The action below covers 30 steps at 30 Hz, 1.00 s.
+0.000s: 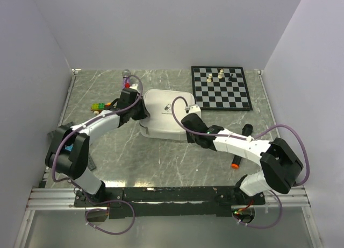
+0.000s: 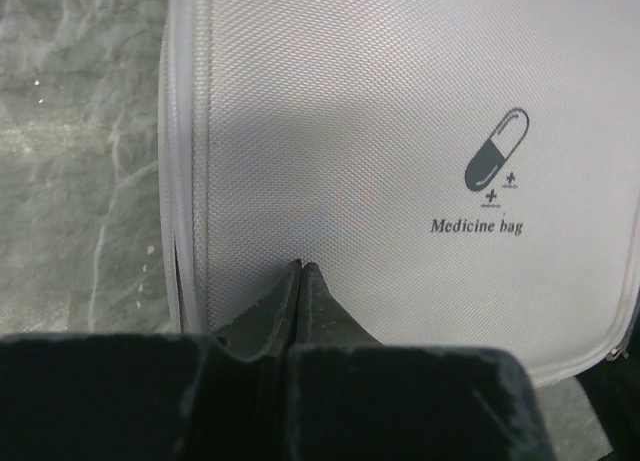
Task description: Organize the medicine kit
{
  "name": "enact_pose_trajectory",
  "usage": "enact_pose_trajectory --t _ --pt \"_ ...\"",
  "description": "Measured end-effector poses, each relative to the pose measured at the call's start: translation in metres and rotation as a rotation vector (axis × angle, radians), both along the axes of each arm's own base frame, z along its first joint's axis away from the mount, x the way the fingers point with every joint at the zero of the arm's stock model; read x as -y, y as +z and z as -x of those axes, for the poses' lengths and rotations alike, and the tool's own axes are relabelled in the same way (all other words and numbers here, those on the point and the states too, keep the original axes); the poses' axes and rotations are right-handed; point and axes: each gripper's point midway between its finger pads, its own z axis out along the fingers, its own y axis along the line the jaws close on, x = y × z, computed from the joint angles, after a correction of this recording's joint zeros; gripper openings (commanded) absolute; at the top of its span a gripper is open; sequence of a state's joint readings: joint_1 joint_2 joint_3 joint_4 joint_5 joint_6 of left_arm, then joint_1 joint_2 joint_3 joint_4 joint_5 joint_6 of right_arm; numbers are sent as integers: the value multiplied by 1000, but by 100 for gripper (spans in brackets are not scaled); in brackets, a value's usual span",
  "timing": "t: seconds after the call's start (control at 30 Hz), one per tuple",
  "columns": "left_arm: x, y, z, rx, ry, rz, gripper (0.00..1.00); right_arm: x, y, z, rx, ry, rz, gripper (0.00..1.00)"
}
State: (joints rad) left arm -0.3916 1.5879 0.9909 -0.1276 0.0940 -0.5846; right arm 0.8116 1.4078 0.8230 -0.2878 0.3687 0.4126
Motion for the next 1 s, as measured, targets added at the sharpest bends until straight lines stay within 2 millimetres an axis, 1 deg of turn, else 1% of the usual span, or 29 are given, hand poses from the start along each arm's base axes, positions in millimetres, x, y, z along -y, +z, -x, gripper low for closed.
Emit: enact_pose_trajectory --t 0.07,0.13,0.17,0.23,0.3,0.33,0.4,0.5,0.57,0.6,0.63,0.7,0.73,0.77,0.83,0.87,0.93,0.97,1.0 --pt "6 0 0 12 -20 -15 1 8 0 -7 7 -16 12 0" --pt "8 0 -1 17 -28 -23 2 11 0 -11 9 -15 25 0" --pt "8 0 -1 17 -26 -28 8 11 0 -11 11 -11 29 0" --pt "6 1 -1 16 -11 -40 33 9 1 -10 17 1 36 0" --pt "5 4 -2 17 11 -45 51 5 1 -7 29 14 51 0" --pt "3 8 -2 24 22 -47 58 2 2 -4 35 26 57 0" --pt "-4 18 0 37 59 -55 65 -7 2 5 41 55 68 0" --pt "-17 35 12 45 101 -55 70 -17 0 20 32 93 78 0" --pt "-19 48 22 59 115 -31 72 -22 -1 27 28 106 76 0" --pt "-16 55 28 72 112 -19 72 -26 -1 31 27 116 74 0" --pt "-7 61 36 83 100 1 72 -27 -1 33 27 119 73 0" --pt "23 68 60 87 35 43 72 -34 -1 40 31 137 71 0" --pt "36 67 72 78 5 58 72 -38 -1 44 31 152 69 0" --pt "53 64 87 57 -31 75 72 -44 0 51 34 176 71 0" --pt "67 50 108 10 -62 86 72 -60 1 66 36 238 70 0" --pt "64 36 118 -26 -50 83 73 -71 2 75 36 272 68 0" --pt "54 16 127 -68 -13 74 73 -86 2 88 33 324 67 0" --pt "52 13 129 -76 11 94 72 -91 -1 93 28 346 83 0" --pt "51 16 129 -70 21 111 69 -94 -3 96 28 353 93 0"
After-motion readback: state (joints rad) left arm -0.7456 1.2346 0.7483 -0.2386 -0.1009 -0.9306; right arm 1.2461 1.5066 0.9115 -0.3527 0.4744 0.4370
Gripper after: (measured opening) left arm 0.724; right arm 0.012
